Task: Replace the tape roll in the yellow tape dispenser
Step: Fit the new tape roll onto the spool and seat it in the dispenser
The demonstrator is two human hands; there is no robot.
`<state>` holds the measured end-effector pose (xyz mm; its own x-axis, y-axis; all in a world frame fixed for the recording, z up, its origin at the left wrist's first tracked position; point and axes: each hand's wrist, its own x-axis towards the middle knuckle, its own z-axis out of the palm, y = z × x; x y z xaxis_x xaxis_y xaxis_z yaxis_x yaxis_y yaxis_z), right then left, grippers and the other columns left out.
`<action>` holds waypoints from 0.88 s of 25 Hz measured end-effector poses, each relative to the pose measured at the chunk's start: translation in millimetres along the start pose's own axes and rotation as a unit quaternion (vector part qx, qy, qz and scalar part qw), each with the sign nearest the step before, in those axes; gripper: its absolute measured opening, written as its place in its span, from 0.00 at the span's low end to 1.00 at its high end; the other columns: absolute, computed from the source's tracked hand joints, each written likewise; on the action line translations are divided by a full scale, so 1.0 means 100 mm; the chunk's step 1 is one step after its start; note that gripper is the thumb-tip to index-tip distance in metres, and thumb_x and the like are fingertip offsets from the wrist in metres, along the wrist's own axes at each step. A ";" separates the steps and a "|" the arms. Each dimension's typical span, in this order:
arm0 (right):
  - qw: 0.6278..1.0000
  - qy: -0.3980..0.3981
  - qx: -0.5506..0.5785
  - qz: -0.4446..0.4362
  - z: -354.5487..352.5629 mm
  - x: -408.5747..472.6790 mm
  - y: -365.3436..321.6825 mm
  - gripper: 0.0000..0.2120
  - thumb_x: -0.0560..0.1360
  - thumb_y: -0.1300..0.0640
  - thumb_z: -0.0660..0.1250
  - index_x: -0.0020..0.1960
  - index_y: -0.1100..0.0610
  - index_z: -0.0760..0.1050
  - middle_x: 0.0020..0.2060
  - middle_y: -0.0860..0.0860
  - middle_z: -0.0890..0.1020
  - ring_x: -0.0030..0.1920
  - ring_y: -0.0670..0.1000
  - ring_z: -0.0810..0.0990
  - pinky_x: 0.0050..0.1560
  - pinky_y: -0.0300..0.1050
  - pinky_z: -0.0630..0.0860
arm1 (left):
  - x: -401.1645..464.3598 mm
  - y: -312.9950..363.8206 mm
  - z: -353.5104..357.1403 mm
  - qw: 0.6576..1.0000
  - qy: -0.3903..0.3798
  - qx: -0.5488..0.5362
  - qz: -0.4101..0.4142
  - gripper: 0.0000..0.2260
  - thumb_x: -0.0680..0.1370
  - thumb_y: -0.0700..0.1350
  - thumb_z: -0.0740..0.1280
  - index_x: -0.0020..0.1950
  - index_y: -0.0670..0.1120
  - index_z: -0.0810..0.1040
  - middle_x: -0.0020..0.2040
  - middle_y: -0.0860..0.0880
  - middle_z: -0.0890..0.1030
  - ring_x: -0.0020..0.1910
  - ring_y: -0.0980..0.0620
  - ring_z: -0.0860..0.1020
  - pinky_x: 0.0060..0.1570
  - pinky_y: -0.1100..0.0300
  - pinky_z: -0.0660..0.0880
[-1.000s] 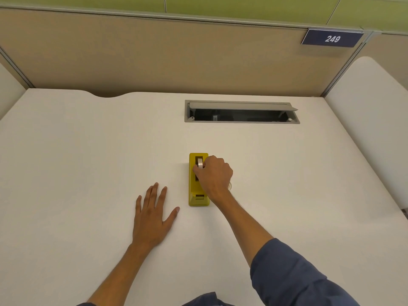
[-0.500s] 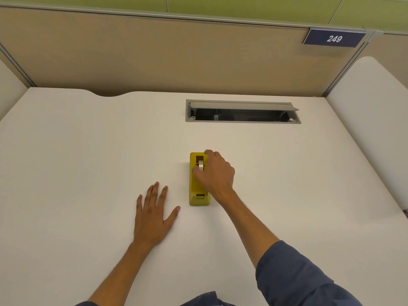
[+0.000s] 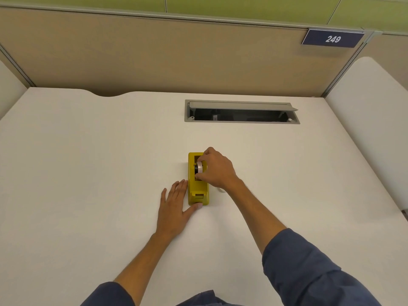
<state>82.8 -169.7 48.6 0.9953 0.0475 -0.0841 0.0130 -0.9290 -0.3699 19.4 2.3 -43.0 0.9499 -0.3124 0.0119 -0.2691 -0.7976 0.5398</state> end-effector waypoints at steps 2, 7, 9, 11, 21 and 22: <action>1.000 -0.002 0.012 -0.001 0.01 0.00 0.02 0.26 0.68 0.44 0.74 0.62 0.53 0.77 0.60 0.50 0.74 0.54 0.51 0.76 0.47 0.45 0.74 | 0.00 -0.01 0.00 1.000 0.004 0.016 0.004 0.38 0.73 0.70 0.51 0.77 0.50 0.55 0.77 0.52 0.61 0.77 0.55 0.54 0.76 0.50 0.46; 1.000 0.008 0.021 0.003 0.05 -0.05 0.03 0.27 0.67 0.43 0.74 0.63 0.52 0.76 0.61 0.49 0.73 0.55 0.51 0.76 0.46 0.45 0.74 | -0.01 0.00 0.01 1.000 0.000 0.019 0.006 0.39 0.73 0.72 0.49 0.77 0.50 0.54 0.77 0.52 0.60 0.77 0.55 0.53 0.76 0.50 0.45; 1.000 0.007 0.027 0.004 0.04 -0.07 0.04 0.27 0.67 0.43 0.74 0.63 0.52 0.76 0.61 0.50 0.73 0.55 0.51 0.76 0.46 0.44 0.74 | -0.01 -0.01 0.00 1.000 0.000 0.005 0.004 0.37 0.73 0.70 0.53 0.77 0.50 0.55 0.77 0.53 0.60 0.77 0.56 0.53 0.76 0.51 0.45; 0.999 0.000 0.034 0.002 0.03 -0.08 0.05 0.28 0.67 0.43 0.74 0.64 0.52 0.76 0.62 0.49 0.73 0.55 0.51 0.76 0.45 0.44 0.74 | -0.01 -0.02 -0.02 1.000 0.003 -0.019 0.006 0.34 0.74 0.64 0.58 0.76 0.50 0.57 0.76 0.52 0.62 0.76 0.55 0.55 0.75 0.52 0.44; 0.995 0.055 0.071 -0.037 0.02 -0.26 0.04 0.20 0.73 0.48 0.70 0.64 0.51 0.75 0.59 0.49 0.77 0.54 0.51 0.78 0.51 0.47 0.75 | 0.20 0.14 -0.26 0.982 0.055 -0.178 -0.016 0.21 0.81 0.47 0.58 0.74 0.49 0.62 0.74 0.49 0.66 0.73 0.51 0.63 0.72 0.56 0.60; 0.995 0.064 0.067 -0.044 0.03 -0.27 0.05 0.18 0.74 0.49 0.69 0.62 0.51 0.76 0.57 0.49 0.78 0.53 0.51 0.78 0.50 0.47 0.74 | 0.26 0.18 -0.29 0.984 0.052 -0.173 -0.002 0.22 0.80 0.47 0.59 0.74 0.49 0.61 0.75 0.49 0.65 0.74 0.51 0.61 0.72 0.56 0.59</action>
<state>55.4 -174.3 46.8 0.9951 0.0716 0.0686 0.0962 -0.8659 -0.4908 43.8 -4.8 -8.4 0.9669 -0.2406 0.0851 -0.2117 -0.5698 0.7941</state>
